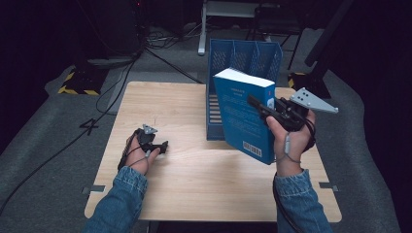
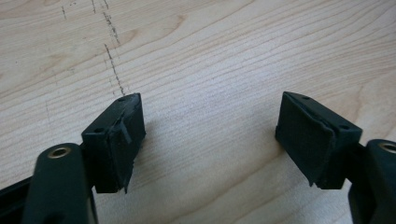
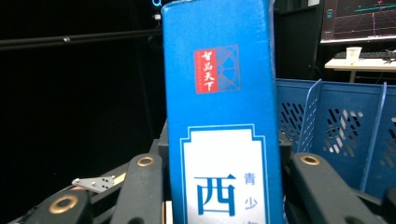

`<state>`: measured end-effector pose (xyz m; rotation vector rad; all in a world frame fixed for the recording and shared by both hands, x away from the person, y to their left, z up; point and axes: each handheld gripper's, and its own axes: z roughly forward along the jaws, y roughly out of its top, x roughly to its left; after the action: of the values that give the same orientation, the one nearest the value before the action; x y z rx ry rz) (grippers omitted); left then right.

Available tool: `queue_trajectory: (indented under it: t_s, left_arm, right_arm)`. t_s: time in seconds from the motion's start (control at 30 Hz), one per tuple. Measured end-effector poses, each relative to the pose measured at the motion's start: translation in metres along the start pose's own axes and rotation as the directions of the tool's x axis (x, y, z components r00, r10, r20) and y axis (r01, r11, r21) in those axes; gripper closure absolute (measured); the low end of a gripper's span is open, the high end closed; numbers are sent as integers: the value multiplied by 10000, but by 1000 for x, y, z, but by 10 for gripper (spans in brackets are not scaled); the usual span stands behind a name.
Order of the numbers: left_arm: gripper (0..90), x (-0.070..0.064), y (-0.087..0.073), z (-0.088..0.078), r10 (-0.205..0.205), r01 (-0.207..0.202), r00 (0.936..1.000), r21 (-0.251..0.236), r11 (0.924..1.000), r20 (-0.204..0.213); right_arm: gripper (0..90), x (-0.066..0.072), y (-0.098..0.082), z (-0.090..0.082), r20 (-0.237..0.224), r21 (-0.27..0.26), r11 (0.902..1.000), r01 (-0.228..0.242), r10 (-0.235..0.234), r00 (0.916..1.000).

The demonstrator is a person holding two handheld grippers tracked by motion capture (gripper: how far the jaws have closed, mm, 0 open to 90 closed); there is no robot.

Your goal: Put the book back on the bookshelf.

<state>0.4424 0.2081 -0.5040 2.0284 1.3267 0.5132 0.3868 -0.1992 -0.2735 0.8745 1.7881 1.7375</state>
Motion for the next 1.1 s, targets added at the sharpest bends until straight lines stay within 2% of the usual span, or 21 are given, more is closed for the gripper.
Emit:
queue_trajectory:
  t_s: [0.1, 0.3, 0.43, 0.57, 0.63, 0.73, 0.93, 1.1]
  left_arm:
    - [217, 0, 1, 1, -27, 27, 10000, 14, 10000, 23]
    - [205, 1, 2, 2, -16, 17, 10000, 73, 10000, -26]
    - [180, 1, 6, 6, -18, 19, 9999, 120, 9999, -102]
    - [180, 2, 6, 5, -173, 173, 9998, 72, 9998, -35]
    - [180, 2, 6, 6, -30, 31, 10000, 118, 9999, -87]
    - [180, 2, 6, 6, -36, 37, 10000, 115, 9999, -80]
    - [180, 2, 6, 6, -59, 60, 9999, 97, 9999, -82]
    - [181, 2, 6, 6, -55, 56, 10000, 111, 9999, -77]
  right_arm:
    - [617, -1, 4, 5, 38, 83, 10000, 48, -48, 10000]
    - [617, -8, 12, 21, 41, 72, 9998, -191, 191, 9998]
    - [617, -9, 17, 32, 74, 118, 9998, -128, 127, 9999]
    - [616, -12, 23, 43, 72, 119, 9997, -229, 228, 9997]
    - [617, -15, 26, 49, 69, 167, 9994, -310, 308, 9995]
    - [616, -20, 30, 58, 83, 188, 9991, -383, 382, 9992]
    - [616, -34, 36, 73, 152, 50, 9966, -827, 826, 9965]
    - [616, -43, 41, 86, 267, -103, 9955, -942, 944, 9952]
